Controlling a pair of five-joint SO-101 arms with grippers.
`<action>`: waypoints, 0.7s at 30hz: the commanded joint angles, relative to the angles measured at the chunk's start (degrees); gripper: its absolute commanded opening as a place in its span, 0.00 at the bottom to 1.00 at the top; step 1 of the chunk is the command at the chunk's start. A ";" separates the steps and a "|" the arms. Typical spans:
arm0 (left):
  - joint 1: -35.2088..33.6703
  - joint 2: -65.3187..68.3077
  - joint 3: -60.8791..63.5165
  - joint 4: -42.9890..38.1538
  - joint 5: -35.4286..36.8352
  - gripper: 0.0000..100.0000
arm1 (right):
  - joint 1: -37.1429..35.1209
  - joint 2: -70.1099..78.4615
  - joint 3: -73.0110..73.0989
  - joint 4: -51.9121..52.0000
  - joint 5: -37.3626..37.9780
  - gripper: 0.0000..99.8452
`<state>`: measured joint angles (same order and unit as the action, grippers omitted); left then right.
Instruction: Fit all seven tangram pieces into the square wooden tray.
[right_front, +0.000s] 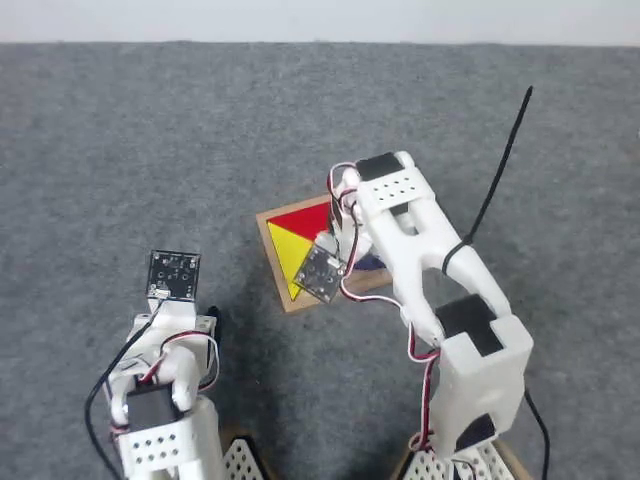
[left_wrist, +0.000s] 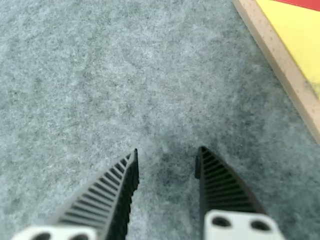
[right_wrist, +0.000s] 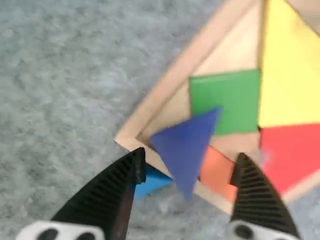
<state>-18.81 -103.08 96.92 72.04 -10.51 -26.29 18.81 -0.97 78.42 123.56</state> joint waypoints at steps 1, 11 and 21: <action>0.00 -1.05 -0.48 0.35 0.44 0.19 | 0.75 -0.84 -4.22 0.84 -1.41 0.29; 0.00 -1.05 -0.48 0.35 0.44 0.19 | 0.66 -1.54 -10.37 0.92 -27.96 0.29; 0.00 -1.05 -0.48 0.35 0.44 0.19 | 6.29 -8.57 -13.19 6.99 -73.49 0.01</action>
<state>-18.81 -103.08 96.92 72.04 -10.51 -22.33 13.54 -10.64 84.13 57.89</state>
